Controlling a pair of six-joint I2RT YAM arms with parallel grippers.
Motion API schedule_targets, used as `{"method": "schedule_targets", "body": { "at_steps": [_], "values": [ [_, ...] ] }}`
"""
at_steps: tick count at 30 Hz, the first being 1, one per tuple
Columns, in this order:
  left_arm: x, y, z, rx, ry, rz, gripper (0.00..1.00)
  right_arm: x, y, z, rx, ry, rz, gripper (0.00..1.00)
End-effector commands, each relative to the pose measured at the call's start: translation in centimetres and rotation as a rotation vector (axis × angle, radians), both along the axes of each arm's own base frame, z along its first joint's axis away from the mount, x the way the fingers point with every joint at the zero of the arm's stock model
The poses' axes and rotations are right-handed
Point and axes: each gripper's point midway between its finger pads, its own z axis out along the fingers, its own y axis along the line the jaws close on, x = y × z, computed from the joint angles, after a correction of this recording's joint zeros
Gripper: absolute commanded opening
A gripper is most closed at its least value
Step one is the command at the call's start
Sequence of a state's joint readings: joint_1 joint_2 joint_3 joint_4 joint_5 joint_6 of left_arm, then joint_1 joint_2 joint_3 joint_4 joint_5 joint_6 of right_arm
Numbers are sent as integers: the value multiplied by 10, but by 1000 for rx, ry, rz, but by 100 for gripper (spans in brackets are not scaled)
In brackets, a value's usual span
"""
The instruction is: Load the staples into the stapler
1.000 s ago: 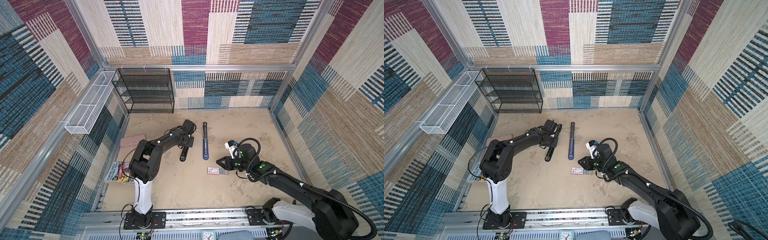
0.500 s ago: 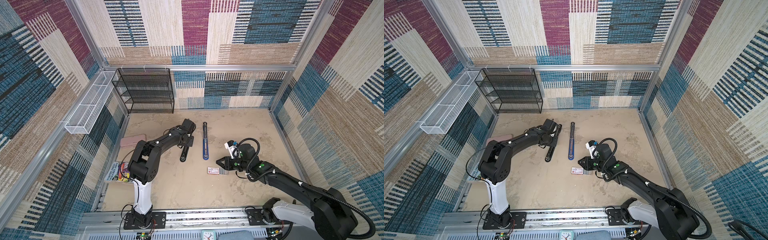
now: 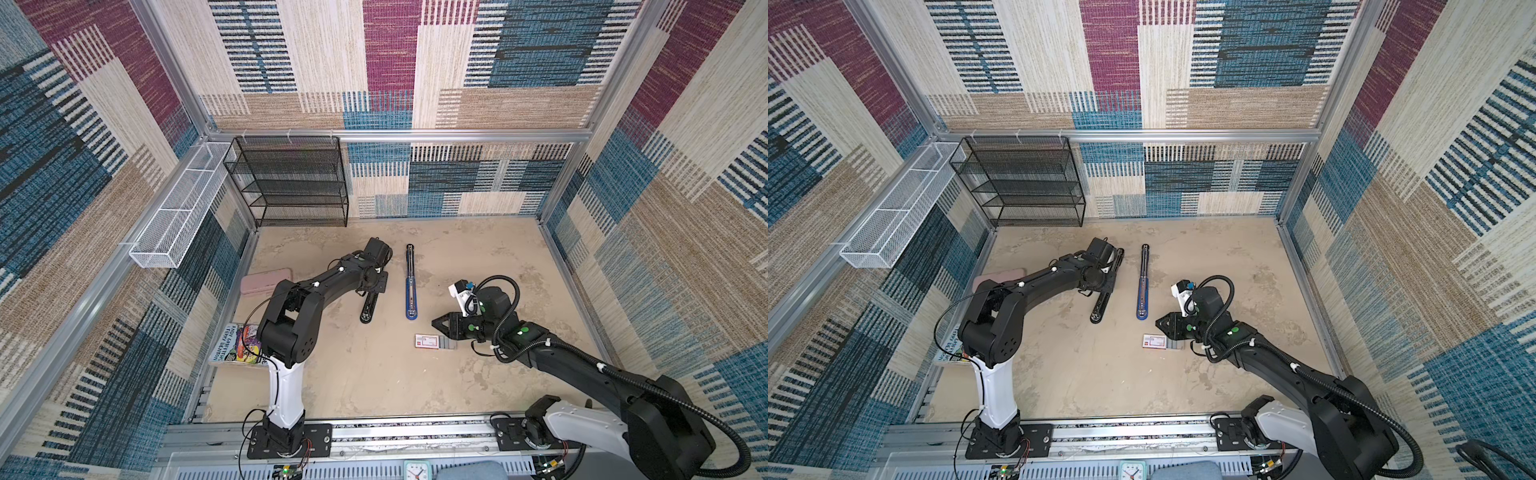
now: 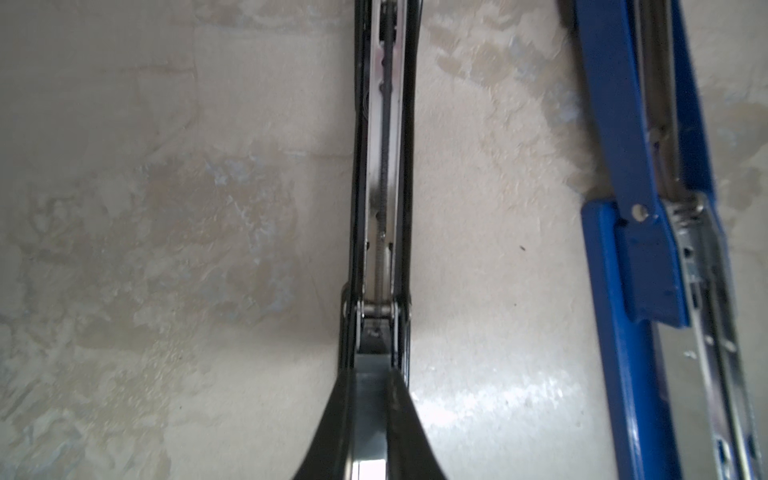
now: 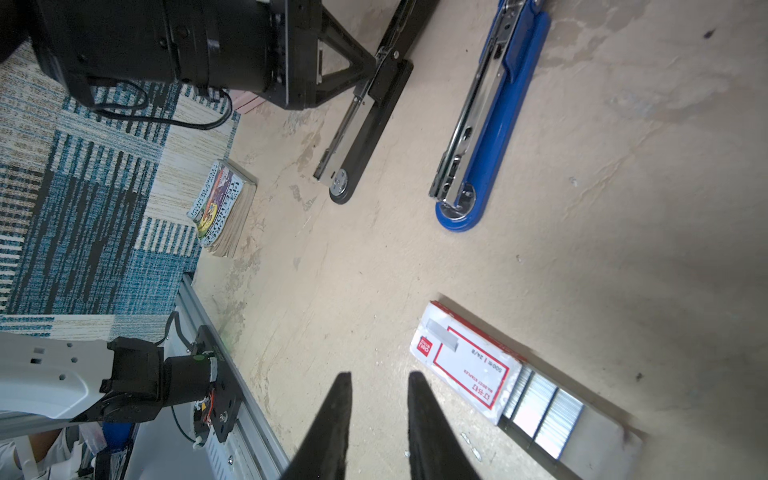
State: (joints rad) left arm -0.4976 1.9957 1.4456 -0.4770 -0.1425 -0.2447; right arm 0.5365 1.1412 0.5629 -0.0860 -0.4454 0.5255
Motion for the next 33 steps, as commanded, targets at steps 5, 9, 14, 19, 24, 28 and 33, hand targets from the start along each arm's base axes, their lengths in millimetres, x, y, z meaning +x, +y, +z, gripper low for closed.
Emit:
{"method": "schedule_targets", "body": {
  "at_steps": [5, 9, 14, 19, 24, 28, 33],
  "values": [
    [-5, 3, -2, 5, 29, 15, 10, 4, 3, 9, 17, -34, 9, 28],
    [-4, 2, 7, -6, 13, 14, 9, 4, 3, 9, 18, -36, 9, 28],
    [-3, 1, 19, -19, -7, 13, 8, 4, 4, 9, 20, -36, 10, 28],
    [-3, -1, 27, -32, -16, 11, 9, 3, 3, 7, 23, -32, 9, 28],
    [-1, -6, 23, -54, -17, 1, 8, 2, 3, 7, 24, -33, 7, 28],
    [2, -10, 19, -81, -31, -9, 8, 2, 2, 6, 21, -31, 4, 27],
    [6, -13, 17, -114, -59, -14, 8, 1, 1, 6, 15, -31, 0, 28]
  ]
}}
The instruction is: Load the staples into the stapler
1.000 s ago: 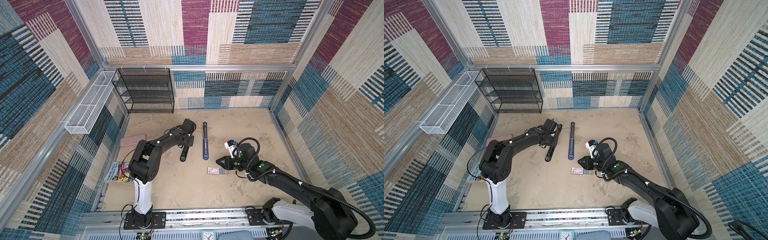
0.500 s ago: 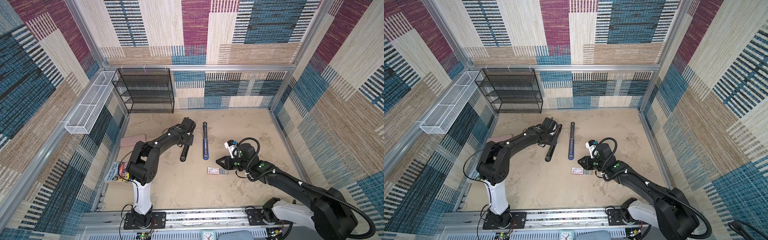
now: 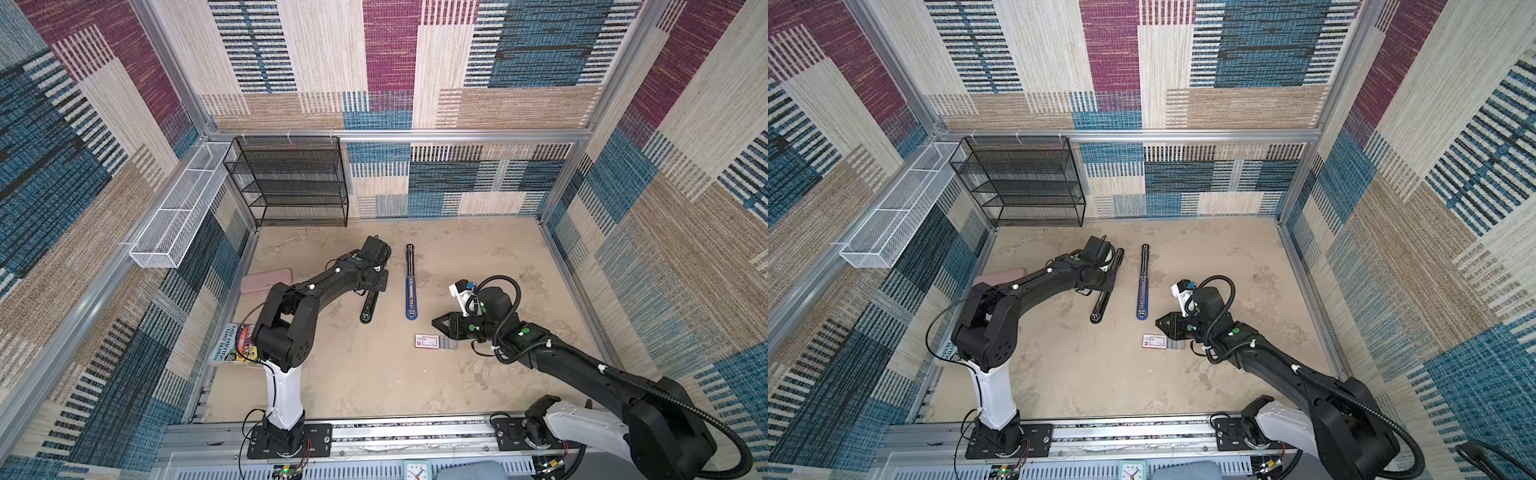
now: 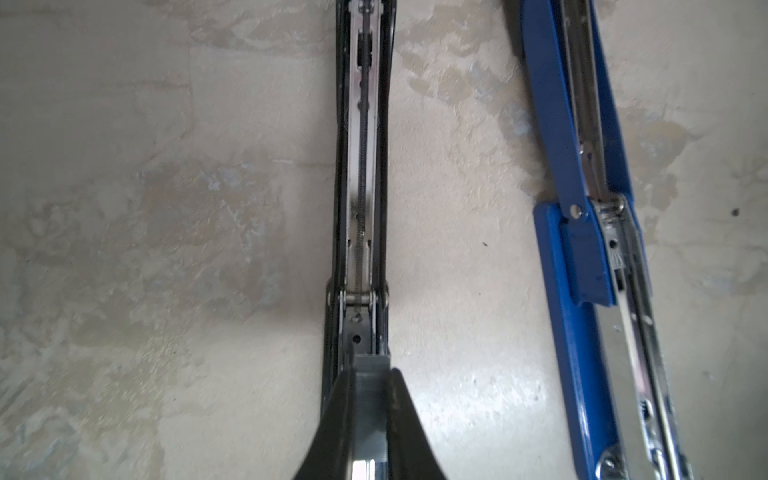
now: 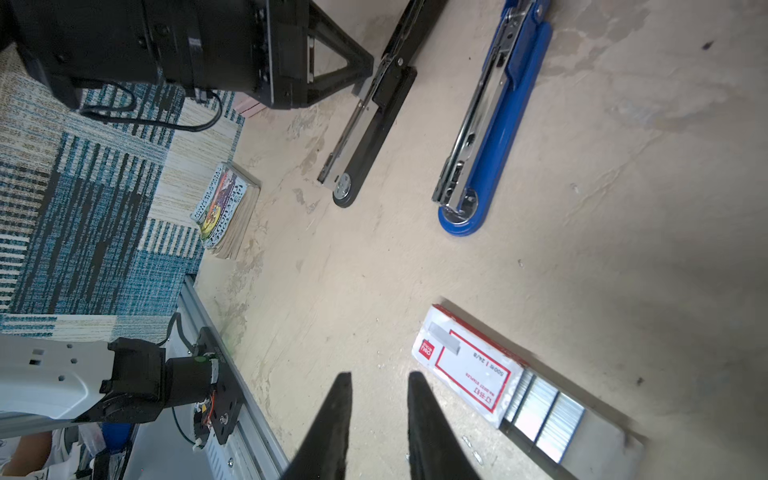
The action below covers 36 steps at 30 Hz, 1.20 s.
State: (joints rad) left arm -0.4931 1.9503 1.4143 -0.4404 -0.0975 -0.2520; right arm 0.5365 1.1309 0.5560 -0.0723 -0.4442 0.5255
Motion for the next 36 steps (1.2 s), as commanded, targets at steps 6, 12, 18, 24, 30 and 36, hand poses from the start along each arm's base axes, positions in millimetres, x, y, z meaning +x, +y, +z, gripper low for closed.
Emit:
{"method": "schedule_targets", "body": {
  "at_steps": [6, 12, 18, 24, 30, 36],
  "values": [
    [10, -6, 3, -44, -45, -6, 9, 1, 0, 2, 5, -12, -3, 27],
    [13, -3, 3, -27, -51, -9, 8, 1, 1, 1, 6, -6, -2, 28],
    [13, 0, -3, -13, -49, -8, 8, 1, 1, 1, 7, -5, -3, 28],
    [14, 3, -3, -12, -52, -3, 8, 1, 1, 1, 7, -4, -4, 27],
    [13, 5, -6, 0, -48, -2, 8, 1, 1, 1, 7, 0, -4, 27],
    [11, 7, -12, 4, -40, 0, 8, 1, 1, 2, 8, -4, -3, 27]
  ]
}}
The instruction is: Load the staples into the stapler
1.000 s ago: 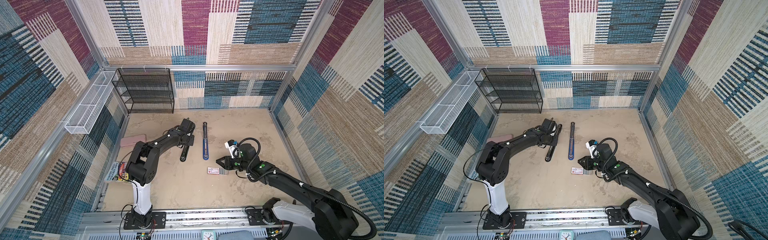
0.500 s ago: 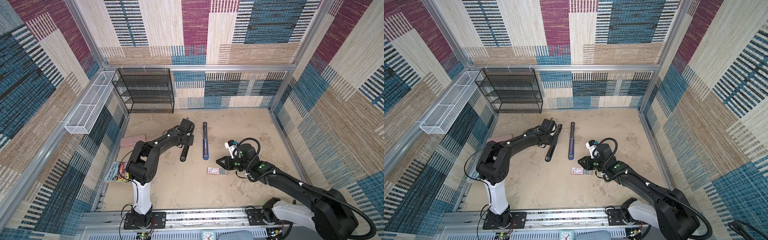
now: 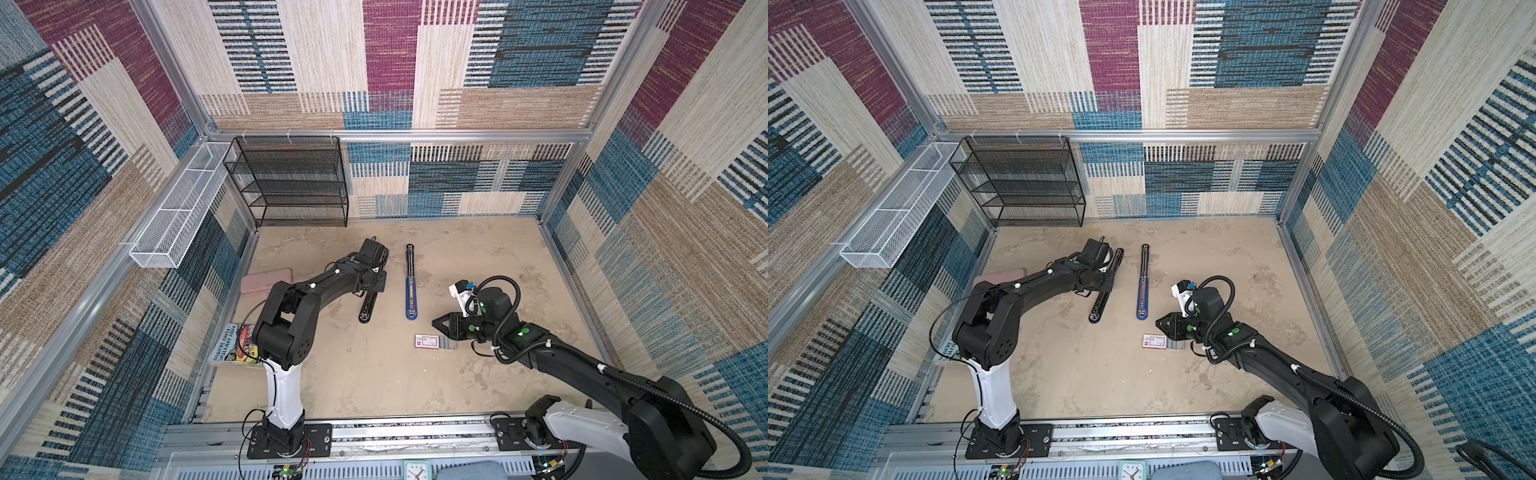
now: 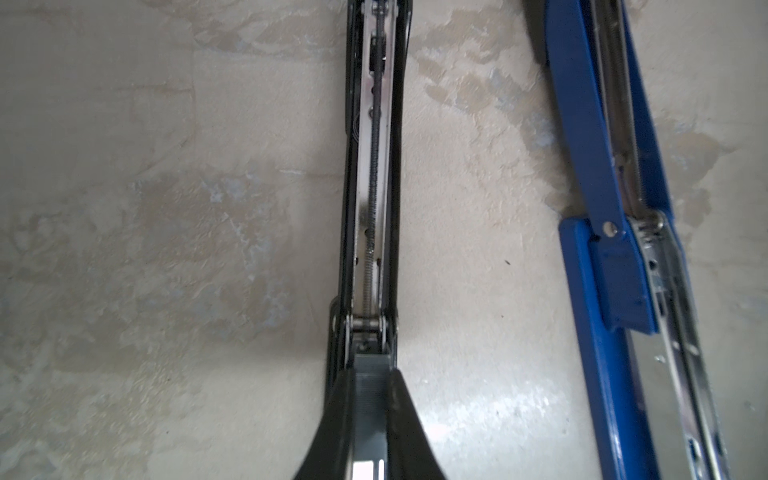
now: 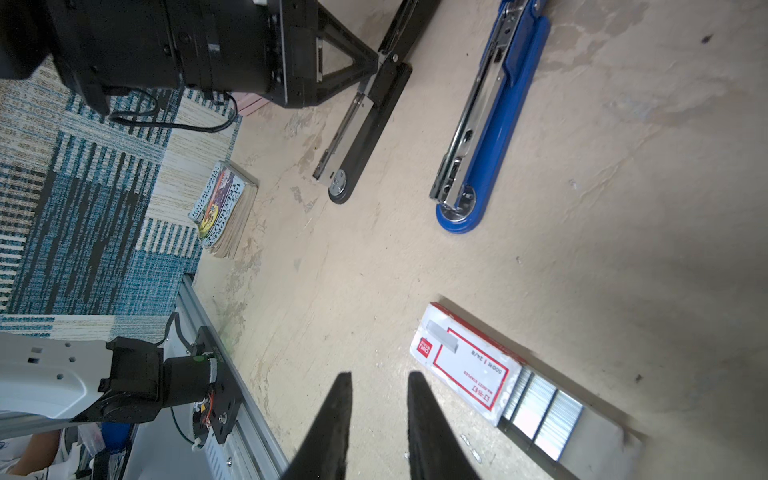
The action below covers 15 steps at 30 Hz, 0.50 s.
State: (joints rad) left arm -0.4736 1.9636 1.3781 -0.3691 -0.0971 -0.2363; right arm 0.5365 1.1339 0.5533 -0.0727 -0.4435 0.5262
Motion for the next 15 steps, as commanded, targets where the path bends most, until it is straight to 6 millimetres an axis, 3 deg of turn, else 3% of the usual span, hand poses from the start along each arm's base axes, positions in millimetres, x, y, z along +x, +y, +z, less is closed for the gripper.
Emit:
{"method": "schedule_targets", "body": {
  "at_steps": [1, 15],
  "values": [
    [4, 0, -2, 7, -19, -6, 8, 2, 2, 4, 11, -9, -2, 27],
    [5, 2, 11, 10, -41, -3, 8, 2, 3, 4, 15, -8, 1, 27]
  ]
}}
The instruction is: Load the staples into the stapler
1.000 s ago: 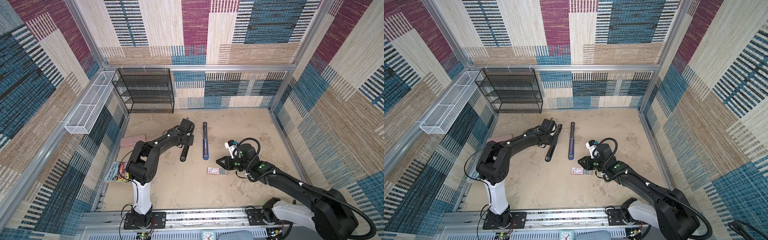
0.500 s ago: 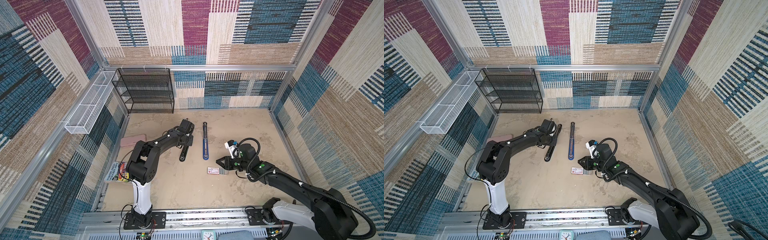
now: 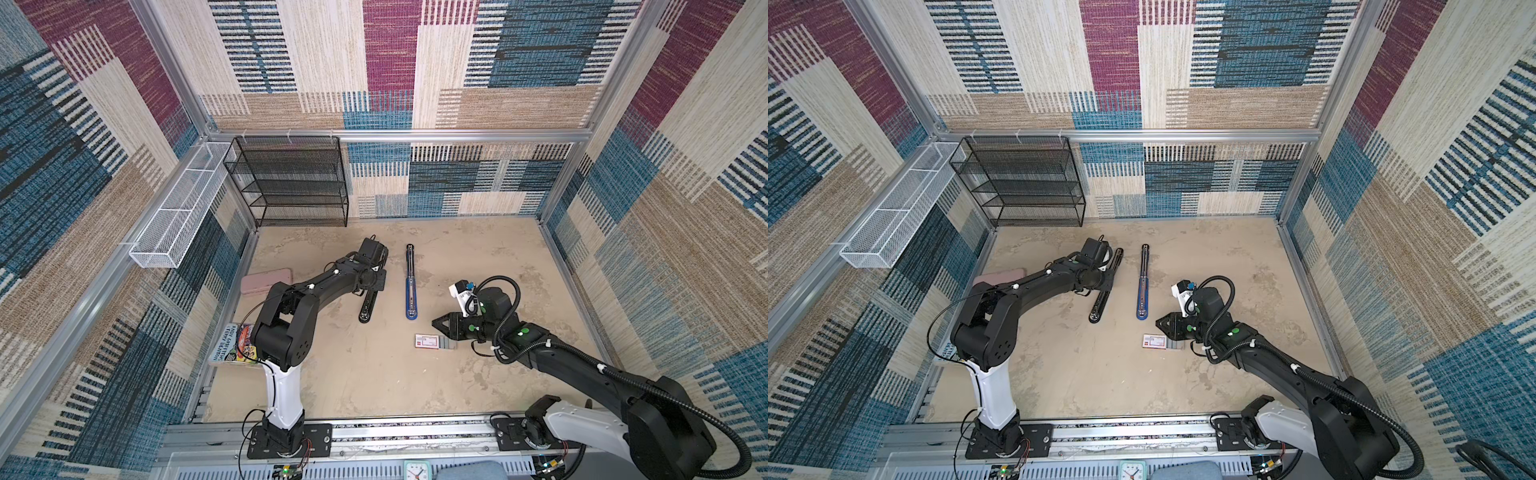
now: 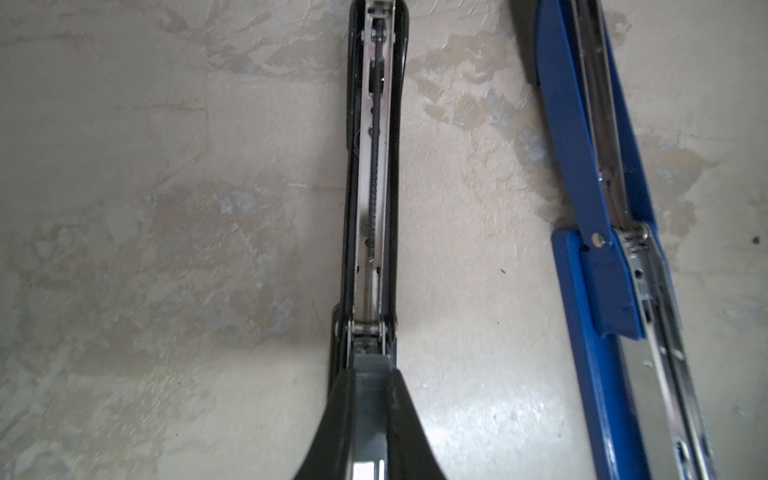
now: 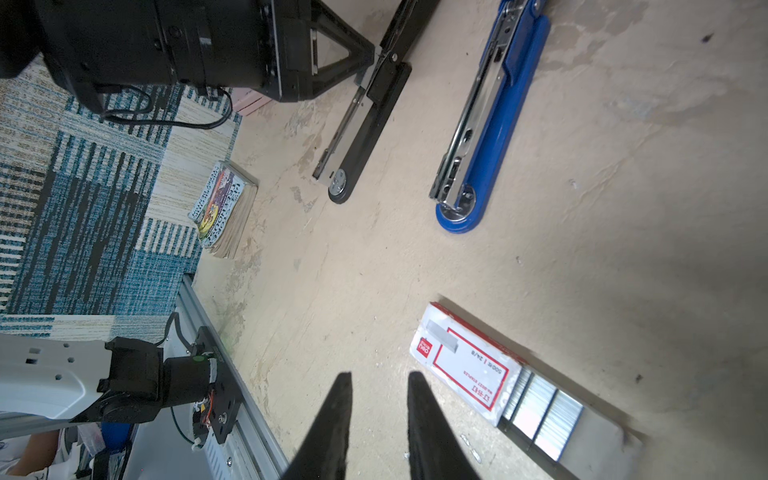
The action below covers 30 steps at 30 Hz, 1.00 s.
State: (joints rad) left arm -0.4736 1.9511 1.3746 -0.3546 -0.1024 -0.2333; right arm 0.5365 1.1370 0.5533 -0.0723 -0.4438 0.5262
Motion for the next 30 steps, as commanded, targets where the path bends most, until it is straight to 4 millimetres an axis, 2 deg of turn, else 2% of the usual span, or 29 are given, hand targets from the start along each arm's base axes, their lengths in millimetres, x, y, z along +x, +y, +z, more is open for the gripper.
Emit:
{"method": "schedule_targets", "body": {
  "at_steps": [1, 24, 27, 30],
  "values": [
    [2, 2, 4, 14, -18, -2, 8, 2, 2, 4, 14, -9, 1, 28],
    [-1, 8, -9, 46, -4, -2, 8, 4, 3, 7, 8, -18, 9, 28],
    [-3, 10, -10, 52, -1, 1, 11, 4, 4, 7, 9, -21, 10, 28],
    [-4, 11, -10, 51, -2, 5, 19, 5, 4, 8, 10, -24, 11, 27]
  ]
}}
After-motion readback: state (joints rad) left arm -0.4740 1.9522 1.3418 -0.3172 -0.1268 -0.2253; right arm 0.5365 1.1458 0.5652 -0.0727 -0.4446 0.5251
